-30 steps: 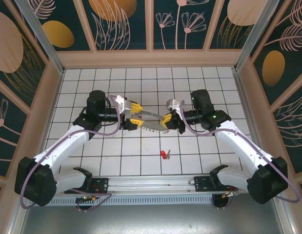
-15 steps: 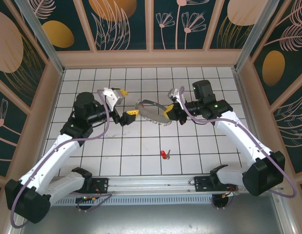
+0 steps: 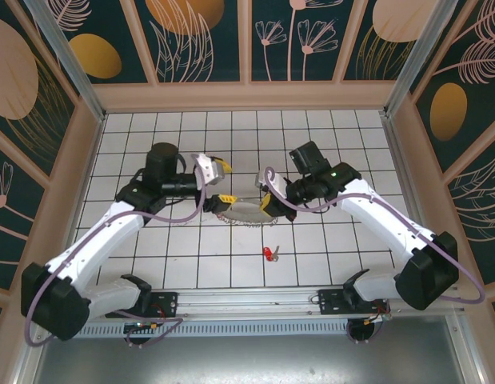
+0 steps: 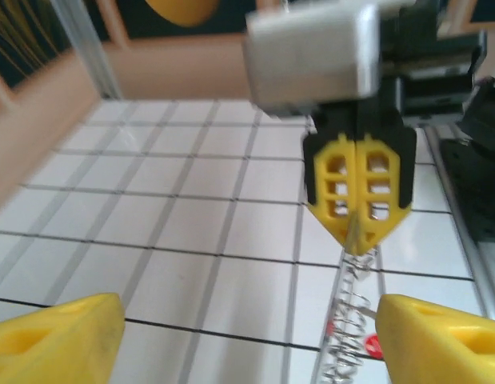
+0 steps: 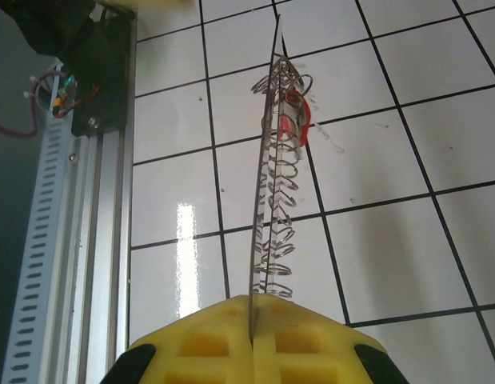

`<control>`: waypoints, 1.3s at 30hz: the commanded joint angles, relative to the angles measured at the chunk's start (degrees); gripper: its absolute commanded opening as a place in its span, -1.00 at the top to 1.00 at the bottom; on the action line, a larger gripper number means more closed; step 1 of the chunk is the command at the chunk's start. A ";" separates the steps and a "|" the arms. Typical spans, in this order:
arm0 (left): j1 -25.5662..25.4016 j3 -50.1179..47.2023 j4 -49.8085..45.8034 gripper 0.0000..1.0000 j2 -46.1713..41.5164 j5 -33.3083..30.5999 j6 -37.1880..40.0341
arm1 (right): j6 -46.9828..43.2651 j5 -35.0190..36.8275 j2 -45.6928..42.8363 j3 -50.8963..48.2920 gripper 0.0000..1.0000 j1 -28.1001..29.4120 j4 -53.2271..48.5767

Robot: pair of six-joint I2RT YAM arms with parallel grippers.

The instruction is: Put the keys on the keyring

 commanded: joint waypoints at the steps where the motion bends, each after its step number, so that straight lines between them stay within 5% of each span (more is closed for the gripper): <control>1: -1.02 3.48 -7.73 -0.47 2.17 6.93 7.88 | -3.10 1.15 -0.47 2.96 1.00 0.61 0.86; 9: -2.64 3.62 -7.03 0.03 3.78 8.23 8.31 | -4.51 3.78 -0.55 3.28 1.00 2.01 1.65; 13: -3.01 3.40 -5.73 0.52 3.94 7.95 7.74 | -3.59 3.41 0.09 3.61 1.00 2.04 2.17; 22: -3.11 2.05 -6.26 0.47 6.59 7.03 8.61 | -3.54 2.59 0.81 4.68 1.00 2.04 3.11; 25: -3.15 2.06 -5.24 0.22 6.86 7.33 7.81 | -4.06 2.63 0.68 4.69 1.00 2.00 3.06; 28: -3.17 2.03 -4.36 0.18 6.36 7.67 7.77 | -5.08 3.18 0.42 4.49 1.00 2.13 2.71; 31: -3.22 2.03 -3.81 0.35 6.07 7.76 8.13 | -5.45 3.03 -0.23 4.27 1.00 2.18 3.02; 34: -3.22 2.07 -3.64 0.95 6.02 8.01 8.09 | -5.28 3.15 -0.81 3.92 1.00 2.18 3.90; 36: -3.15 2.43 -2.44 1.00 5.82 7.84 6.80 | -4.61 4.05 -1.20 3.41 1.00 2.13 4.74; 39: -3.21 2.65 2.94 1.00 4.81 6.24 -0.25 | -1.95 6.42 -3.08 1.86 0.72 1.95 8.17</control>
